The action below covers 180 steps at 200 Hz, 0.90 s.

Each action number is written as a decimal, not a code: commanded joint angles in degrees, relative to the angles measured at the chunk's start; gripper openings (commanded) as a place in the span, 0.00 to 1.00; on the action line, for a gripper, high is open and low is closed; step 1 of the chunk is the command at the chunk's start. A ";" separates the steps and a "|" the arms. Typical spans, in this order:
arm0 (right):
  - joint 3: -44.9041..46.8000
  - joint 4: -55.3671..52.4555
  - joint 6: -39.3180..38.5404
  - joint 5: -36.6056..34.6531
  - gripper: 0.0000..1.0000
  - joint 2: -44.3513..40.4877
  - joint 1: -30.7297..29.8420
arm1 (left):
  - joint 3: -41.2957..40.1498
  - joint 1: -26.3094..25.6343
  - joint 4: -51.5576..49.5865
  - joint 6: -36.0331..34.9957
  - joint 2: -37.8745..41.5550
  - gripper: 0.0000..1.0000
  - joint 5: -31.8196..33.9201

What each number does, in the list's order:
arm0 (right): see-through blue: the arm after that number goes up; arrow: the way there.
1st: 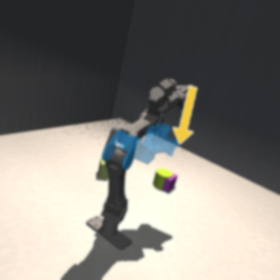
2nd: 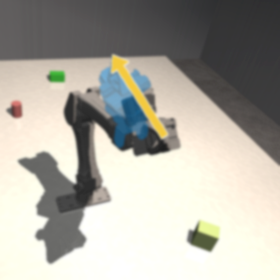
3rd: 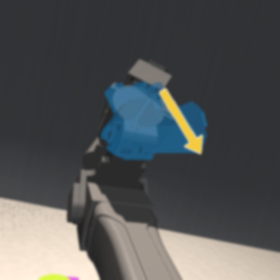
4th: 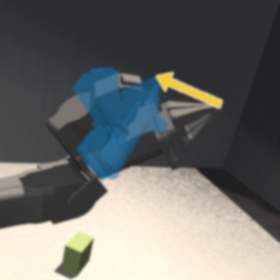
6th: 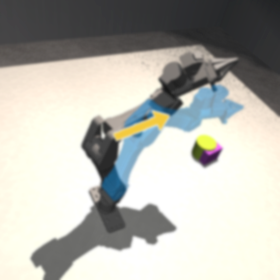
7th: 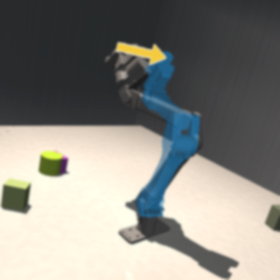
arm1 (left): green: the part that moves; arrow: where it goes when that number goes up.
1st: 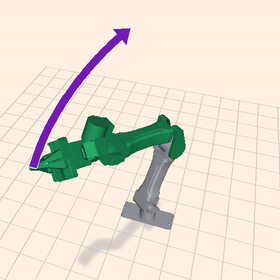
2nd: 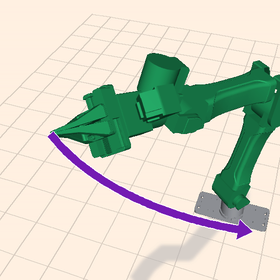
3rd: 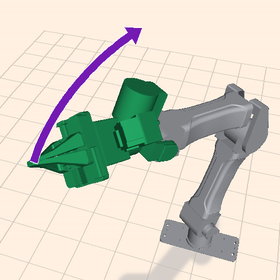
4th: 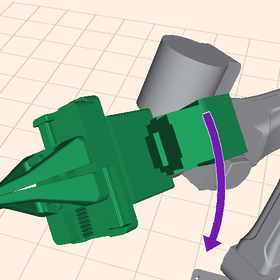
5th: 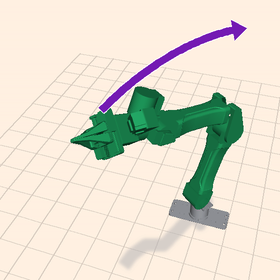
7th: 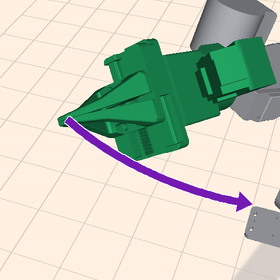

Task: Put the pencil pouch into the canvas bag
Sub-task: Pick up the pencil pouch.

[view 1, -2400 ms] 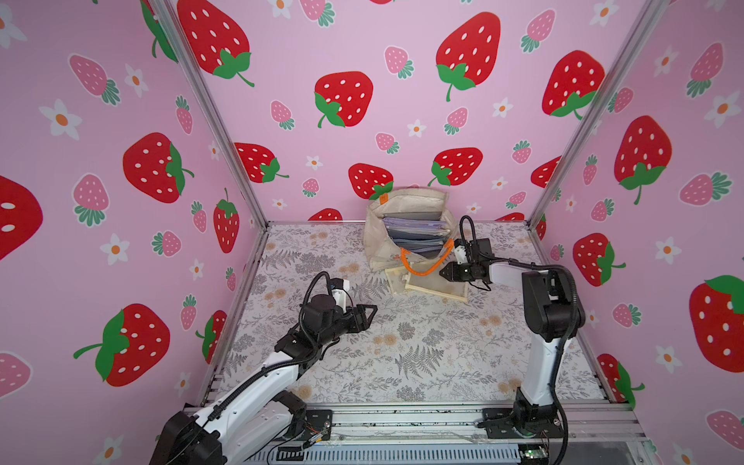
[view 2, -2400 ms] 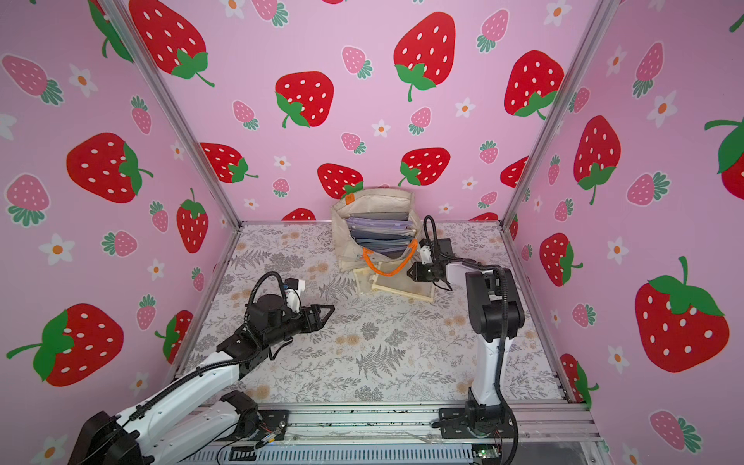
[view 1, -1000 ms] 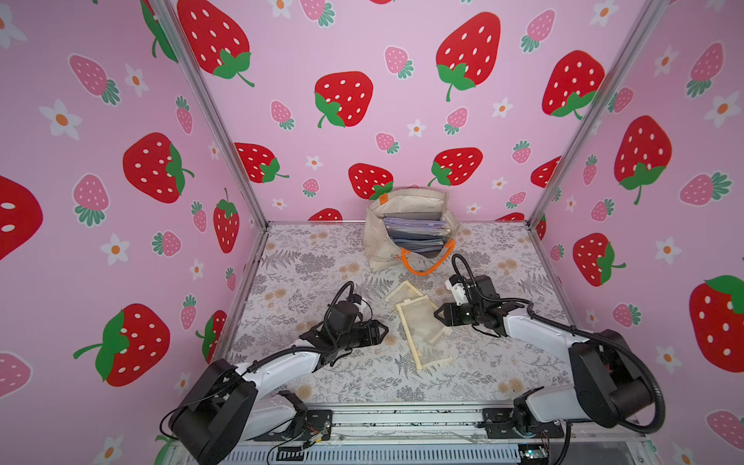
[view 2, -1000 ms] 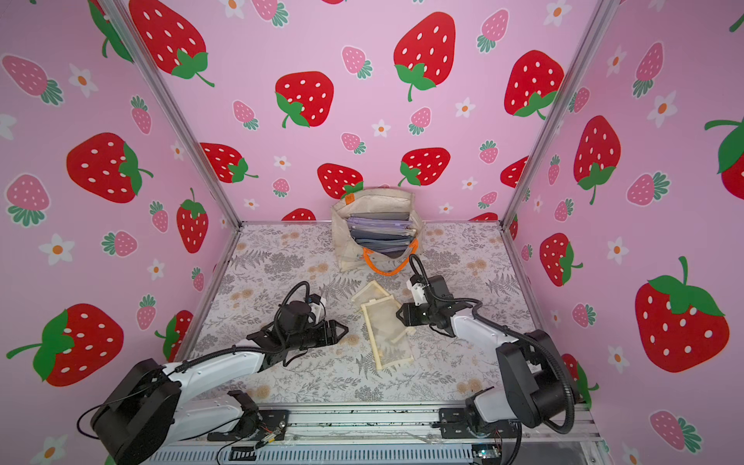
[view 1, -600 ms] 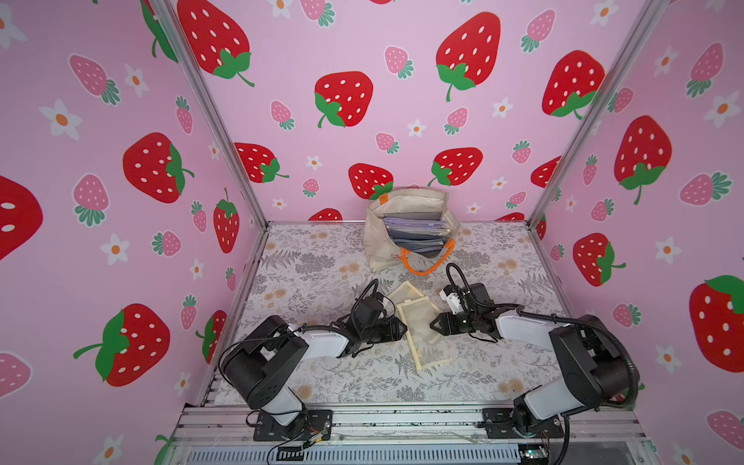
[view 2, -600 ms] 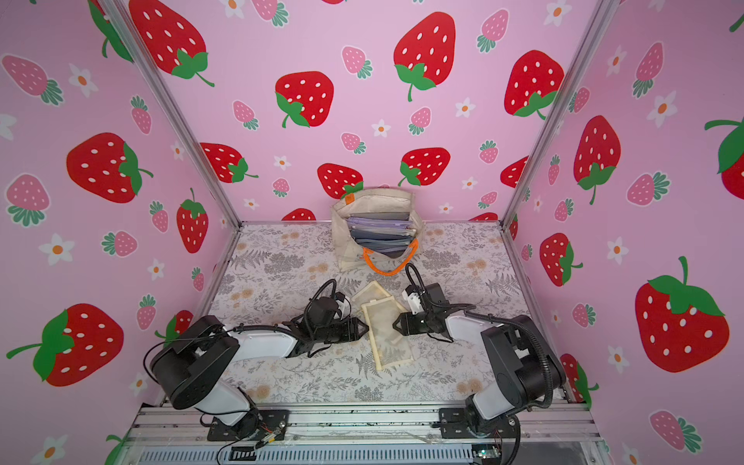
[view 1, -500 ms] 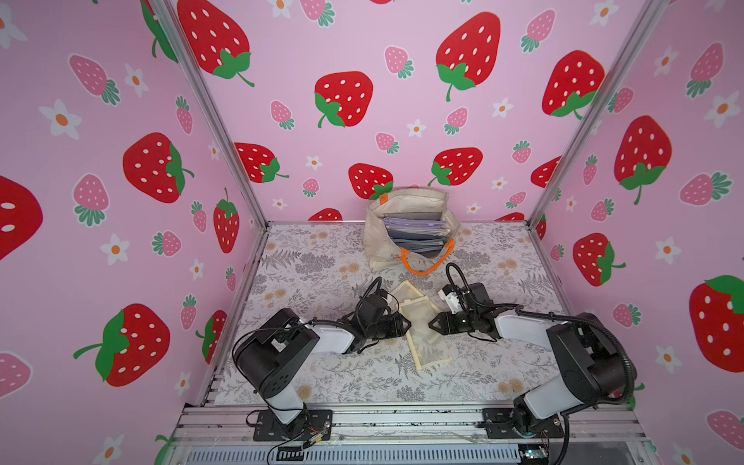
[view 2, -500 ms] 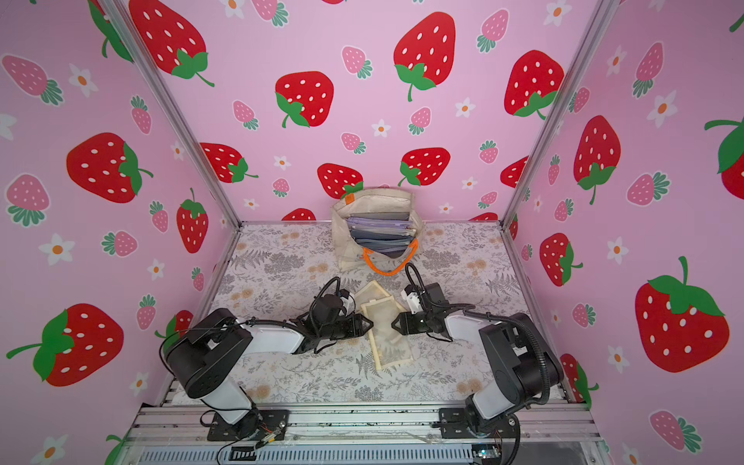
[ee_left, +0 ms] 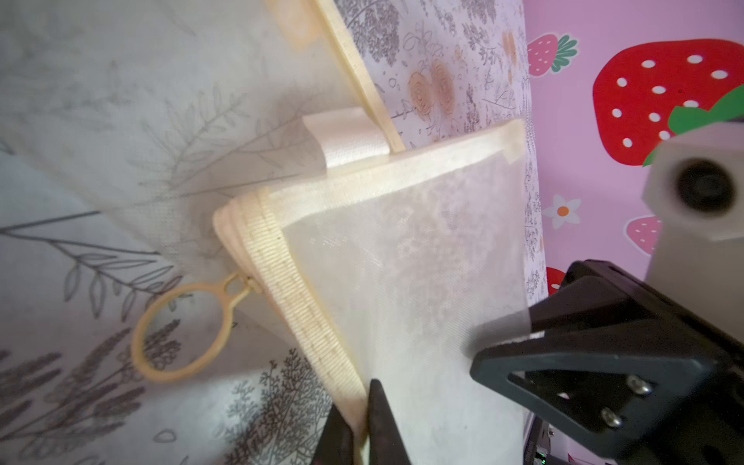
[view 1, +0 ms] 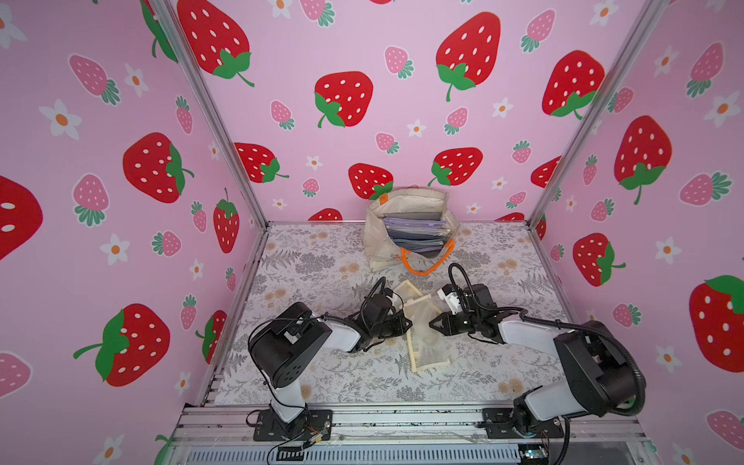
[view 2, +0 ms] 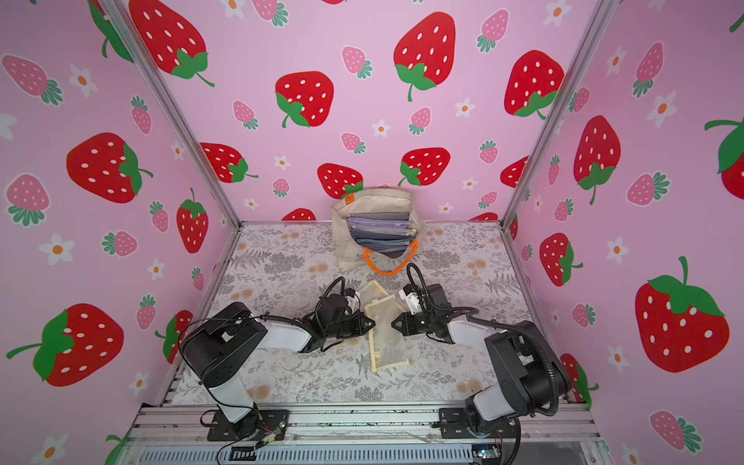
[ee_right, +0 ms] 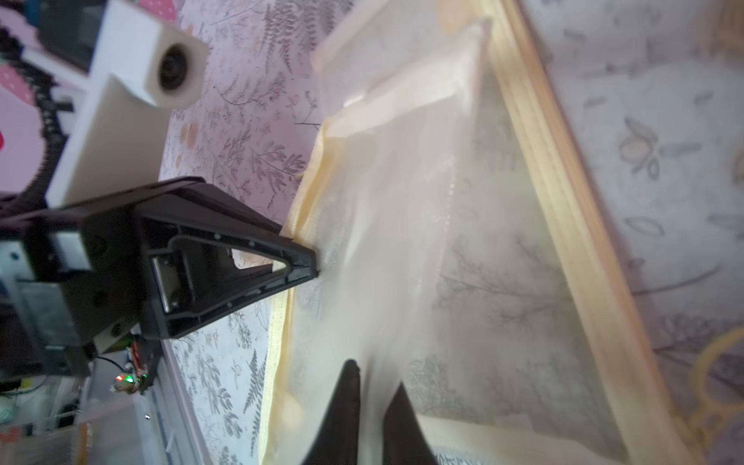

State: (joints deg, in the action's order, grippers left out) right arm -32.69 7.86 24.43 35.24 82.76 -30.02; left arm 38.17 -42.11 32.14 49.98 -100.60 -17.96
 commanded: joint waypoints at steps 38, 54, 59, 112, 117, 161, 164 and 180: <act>-2.78 -8.19 -4.80 0.09 0.00 -13.35 -1.14 | -2.61 -0.62 -5.58 -4.20 13.82 0.43 -0.68; -4.38 -11.81 -6.54 -0.60 0.00 -15.90 -1.09 | -2.80 -0.69 -9.71 -6.03 18.31 0.60 0.11; -4.82 -12.61 -7.04 -0.70 0.00 -16.49 -1.10 | -2.92 -0.66 -11.13 -6.55 19.57 0.66 0.43; -11.63 -19.62 -12.26 0.03 0.00 -18.63 -1.09 | -3.52 -0.04 -21.23 -10.58 28.88 0.92 2.92; -12.39 -20.31 -12.87 0.09 0.00 -18.68 -1.10 | -3.72 0.09 -21.61 -10.68 29.39 0.92 3.05; -24.09 -32.40 -22.68 -4.97 0.00 -18.53 -1.05 | -7.84 3.19 -24.65 -9.90 35.35 0.93 4.59; -25.00 -33.02 -23.47 -5.49 0.00 -18.32 -1.01 | -8.07 3.39 -25.08 -9.90 35.71 0.93 4.66; -31.39 -36.39 -27.98 -7.75 0.00 -16.13 -0.86 | -9.01 4.65 -27.04 -10.32 37.29 0.93 4.85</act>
State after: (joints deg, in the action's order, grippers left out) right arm -55.83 -20.91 6.00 31.38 65.01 -30.96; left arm 30.59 -39.07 9.30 40.71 -65.60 -14.50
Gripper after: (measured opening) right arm 0.049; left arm 0.926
